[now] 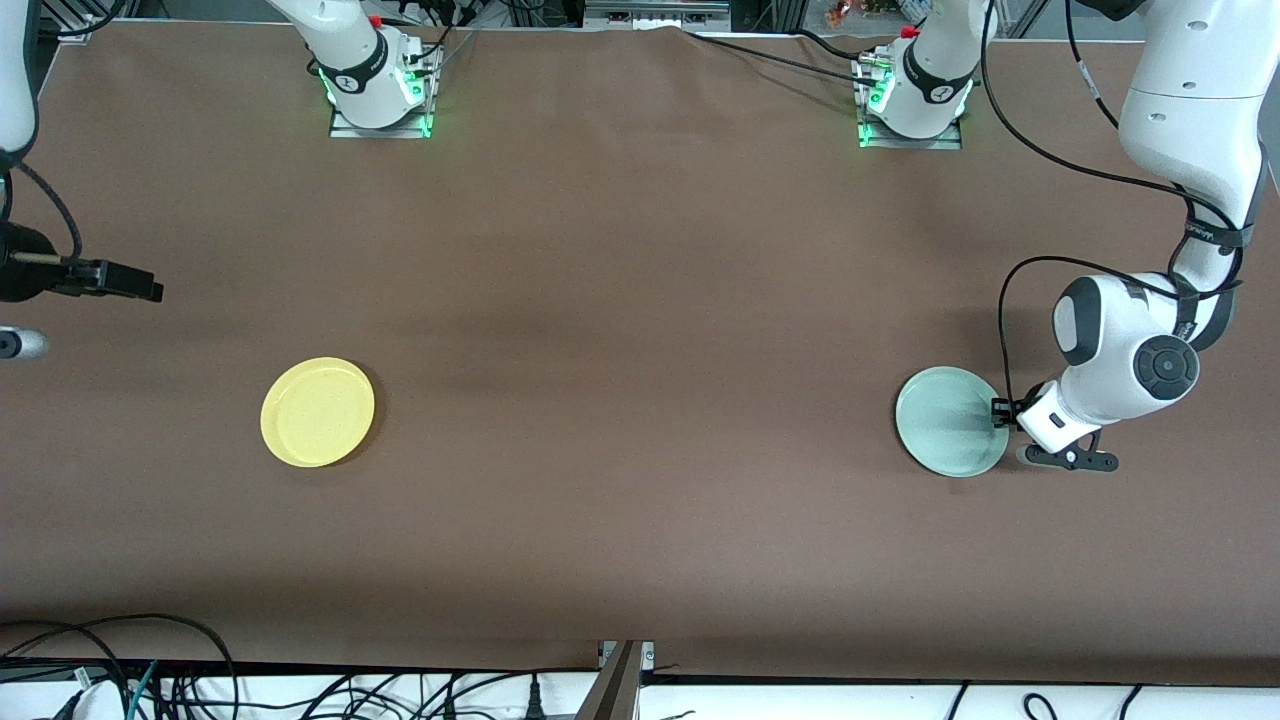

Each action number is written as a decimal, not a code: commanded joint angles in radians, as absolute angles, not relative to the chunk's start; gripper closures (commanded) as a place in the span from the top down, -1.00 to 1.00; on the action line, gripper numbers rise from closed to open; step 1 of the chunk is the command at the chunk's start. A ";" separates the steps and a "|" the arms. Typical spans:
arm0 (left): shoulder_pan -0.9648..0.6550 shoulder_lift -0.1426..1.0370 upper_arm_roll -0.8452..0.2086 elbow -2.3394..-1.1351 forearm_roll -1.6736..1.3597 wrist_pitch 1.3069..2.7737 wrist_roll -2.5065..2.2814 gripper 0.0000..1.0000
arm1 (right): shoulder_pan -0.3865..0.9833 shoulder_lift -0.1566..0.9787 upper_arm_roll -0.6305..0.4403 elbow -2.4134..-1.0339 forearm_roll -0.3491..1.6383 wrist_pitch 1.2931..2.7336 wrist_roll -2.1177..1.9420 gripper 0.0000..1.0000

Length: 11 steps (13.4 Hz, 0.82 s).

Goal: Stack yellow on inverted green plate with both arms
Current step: 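Grasp the green rim with the left gripper while the right gripper reaches yellow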

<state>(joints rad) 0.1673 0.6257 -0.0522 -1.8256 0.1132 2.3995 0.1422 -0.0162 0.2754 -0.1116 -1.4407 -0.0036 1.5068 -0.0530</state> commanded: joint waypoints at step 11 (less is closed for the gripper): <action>0.175 0.624 -0.064 -1.804 0.129 2.358 0.160 -1.00 | -0.058 0.506 -0.103 -1.563 0.066 1.893 -0.129 1.00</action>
